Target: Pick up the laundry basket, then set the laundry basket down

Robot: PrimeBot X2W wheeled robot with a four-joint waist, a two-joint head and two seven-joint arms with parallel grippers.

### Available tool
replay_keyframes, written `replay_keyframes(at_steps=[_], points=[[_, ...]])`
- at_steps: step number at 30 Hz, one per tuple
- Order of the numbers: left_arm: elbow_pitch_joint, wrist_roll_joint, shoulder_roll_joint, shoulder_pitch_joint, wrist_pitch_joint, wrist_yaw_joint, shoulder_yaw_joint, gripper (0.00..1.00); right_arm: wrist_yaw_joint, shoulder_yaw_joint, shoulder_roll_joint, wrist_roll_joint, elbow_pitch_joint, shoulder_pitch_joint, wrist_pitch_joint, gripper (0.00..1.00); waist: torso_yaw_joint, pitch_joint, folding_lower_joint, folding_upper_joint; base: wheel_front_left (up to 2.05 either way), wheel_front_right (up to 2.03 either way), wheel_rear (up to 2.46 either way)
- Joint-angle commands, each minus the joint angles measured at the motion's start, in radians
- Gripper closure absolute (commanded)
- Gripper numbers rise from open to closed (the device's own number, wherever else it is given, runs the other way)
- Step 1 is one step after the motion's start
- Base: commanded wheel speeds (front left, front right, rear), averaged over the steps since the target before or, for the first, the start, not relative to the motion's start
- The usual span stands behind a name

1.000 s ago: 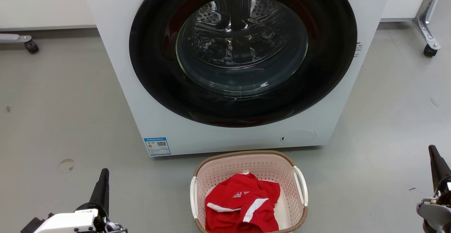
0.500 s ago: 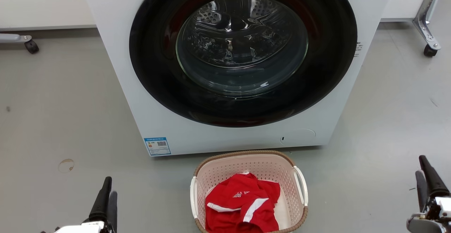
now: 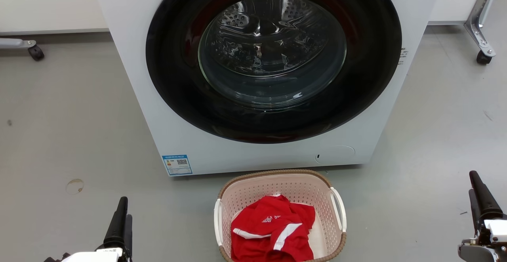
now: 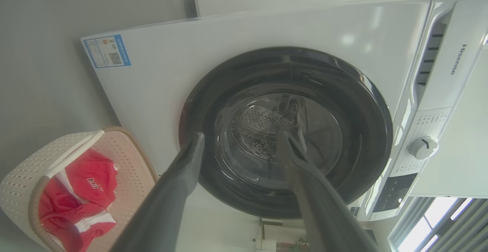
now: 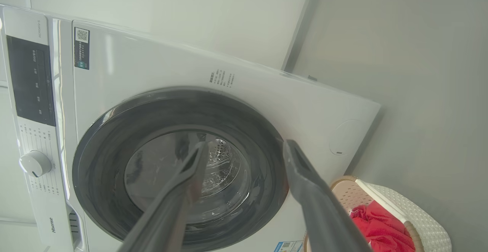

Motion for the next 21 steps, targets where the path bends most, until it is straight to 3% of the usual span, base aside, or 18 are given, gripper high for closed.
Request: replay_keyframes(at_steps=[1, 21], points=[[-0.033, 0.022, 0.012, -0.024, -0.008, 0.002, -0.001, 0.00, 0.002, 0.003, -0.034, -0.027, -0.030, -0.037, -0.016, 0.00, 0.000, 0.000, -0.0002, 0.0000, 0.00, 0.00, 0.00], [-0.048, 0.231, 0.014, -0.022, -0.063, 0.025, -0.033, 0.00, 0.002, 0.056, -0.049, -0.383, -0.063, -0.045, -0.072, 0.00, 0.004, -0.004, -0.0002, 0.0000, 0.00, 0.00, 0.00]])
